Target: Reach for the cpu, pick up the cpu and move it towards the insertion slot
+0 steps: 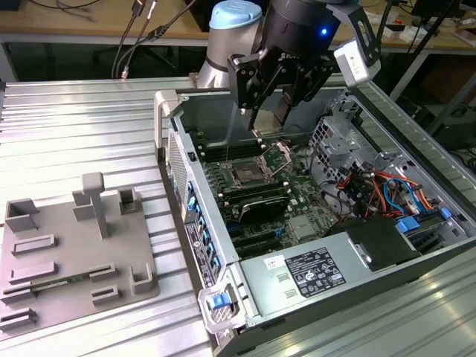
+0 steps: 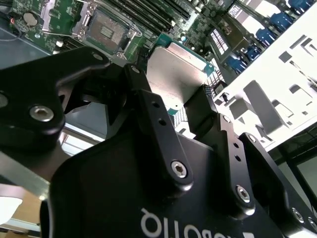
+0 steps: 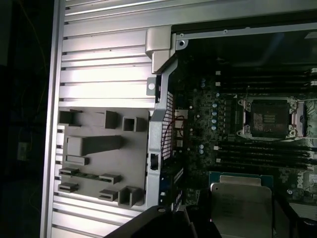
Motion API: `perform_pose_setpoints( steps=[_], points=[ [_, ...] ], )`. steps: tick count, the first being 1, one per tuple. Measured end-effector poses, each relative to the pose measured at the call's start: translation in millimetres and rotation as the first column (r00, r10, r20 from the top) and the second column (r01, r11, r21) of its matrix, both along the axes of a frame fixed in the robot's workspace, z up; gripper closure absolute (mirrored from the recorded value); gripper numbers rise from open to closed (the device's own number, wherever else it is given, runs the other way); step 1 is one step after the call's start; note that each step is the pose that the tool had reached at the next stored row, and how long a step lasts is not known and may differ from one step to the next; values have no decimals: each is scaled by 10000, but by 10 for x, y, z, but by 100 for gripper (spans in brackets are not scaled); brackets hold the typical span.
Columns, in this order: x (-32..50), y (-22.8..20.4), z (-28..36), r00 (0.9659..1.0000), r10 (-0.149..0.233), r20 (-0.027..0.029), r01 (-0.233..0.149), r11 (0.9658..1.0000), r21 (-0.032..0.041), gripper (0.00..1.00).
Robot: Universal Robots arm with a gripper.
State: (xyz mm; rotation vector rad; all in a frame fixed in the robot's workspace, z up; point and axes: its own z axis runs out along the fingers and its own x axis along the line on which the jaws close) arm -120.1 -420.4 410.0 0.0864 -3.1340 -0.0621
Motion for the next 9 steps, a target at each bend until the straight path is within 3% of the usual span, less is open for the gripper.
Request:
perform_pose_setpoints(
  steps=[9],
  points=[
    [18, 0, 0, 10000, -1, 0, 1, 10000, 1, 45]
  ],
)
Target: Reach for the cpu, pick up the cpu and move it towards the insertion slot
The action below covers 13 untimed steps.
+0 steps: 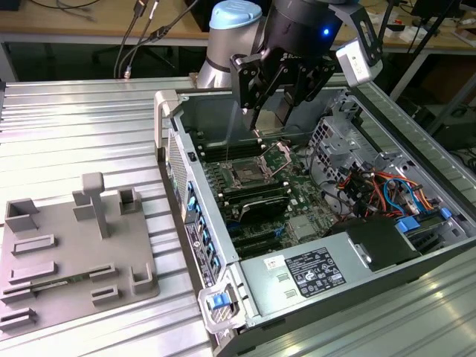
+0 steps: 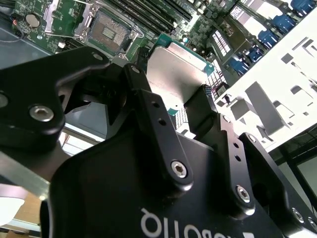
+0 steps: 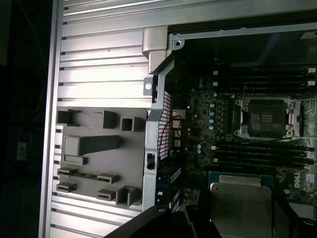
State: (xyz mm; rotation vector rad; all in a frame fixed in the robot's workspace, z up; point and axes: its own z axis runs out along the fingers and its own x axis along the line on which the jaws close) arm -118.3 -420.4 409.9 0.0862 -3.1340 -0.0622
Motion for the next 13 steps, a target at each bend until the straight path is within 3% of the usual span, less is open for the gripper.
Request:
perform_pose_setpoints(
  steps=[6, 10, 13],
  points=[
    [10, 0, -1, 10000, 1, 1, -1, 10000, 1, 45],
    [60, 5, -4, 10000, 0, 1, 0, 10000, 0, 45],
    [100, 51, -19, 10000, -1, 0, 1, 10000, -1, 45]
  ],
)
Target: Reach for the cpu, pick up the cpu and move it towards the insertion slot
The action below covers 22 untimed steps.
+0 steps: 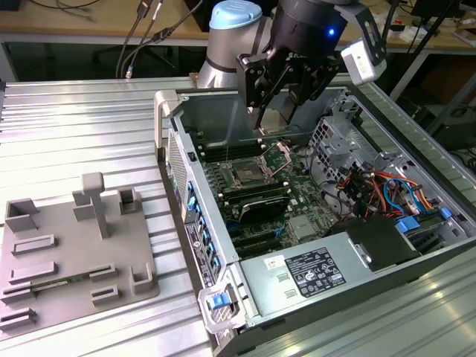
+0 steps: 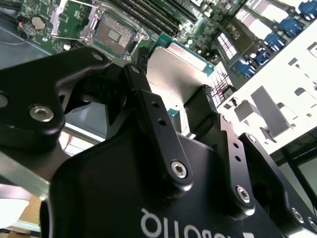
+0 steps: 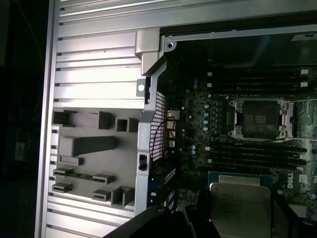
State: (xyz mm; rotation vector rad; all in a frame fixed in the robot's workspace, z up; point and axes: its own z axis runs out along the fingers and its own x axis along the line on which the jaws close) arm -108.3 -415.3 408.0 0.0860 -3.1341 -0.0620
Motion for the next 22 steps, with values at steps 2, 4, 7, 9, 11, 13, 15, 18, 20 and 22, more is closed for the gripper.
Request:
perform_pose_setpoints(
  steps=[2, 4, 7, 9, 11, 13, 15, 18, 20, 22],
  points=[
    [10, 48, -15, 10000, 1, 1, -1, 10000, 2, 45],
    [28, 76, -31, 10000, -2, 1, 2, 10000, 2, 45],
    [55, 96, -52, 10000, -56, 0, 56, 10000, 1, 45],
    [76, 110, -72, 9999, -142, 1, 142, 9999, 2, 45],
    [94, 134, -94, 9998, -211, 0, 211, 9998, 2, 45],
    [132, 232, -117, 9998, -220, 0, 220, 9998, 1, 45],
    [168, 358, -135, 9998, -221, 1, 221, 9998, 3, 45],
    [191, 505, -162, 9998, -221, 2, 221, 9998, 3, 45],
    [200, 577, -172, 9998, -221, 0, 221, 9998, 1, 45],
    [210, 644, -187, 9998, -221, 1, 221, 9998, 3, 45]
  ],
)
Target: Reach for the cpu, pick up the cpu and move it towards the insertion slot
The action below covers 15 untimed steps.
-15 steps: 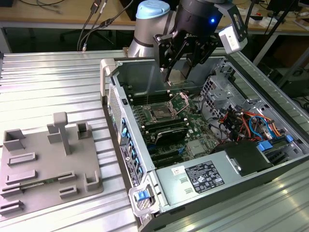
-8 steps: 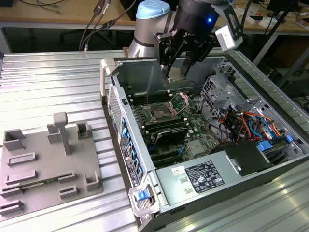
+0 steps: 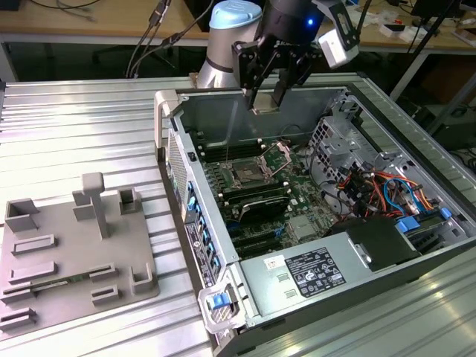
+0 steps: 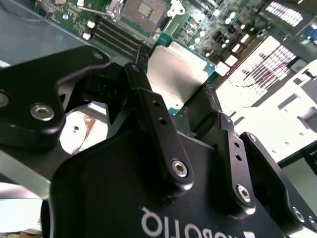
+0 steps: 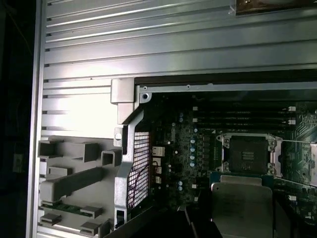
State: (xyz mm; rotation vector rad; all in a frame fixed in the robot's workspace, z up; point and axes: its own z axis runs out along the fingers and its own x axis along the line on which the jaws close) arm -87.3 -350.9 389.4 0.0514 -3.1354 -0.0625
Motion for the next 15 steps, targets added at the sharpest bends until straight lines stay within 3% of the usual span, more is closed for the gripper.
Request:
perform_pose_setpoints(
  steps=[1, 5, 7, 11, 15],
  points=[
    [8, 56, -10, 10000, 0, -1, 0, 10000, -1, 45],
    [20, 182, -37, 10000, -12, -1, 12, 10000, -1, 45],
    [37, 272, -59, 10000, -52, -1, 52, 10000, 0, 45],
    [95, 289, -104, 9979, -646, -1, 646, 9979, 0, 45],
    [126, 337, -140, 9972, -748, 0, 748, 9972, 0, 45]
  ],
)
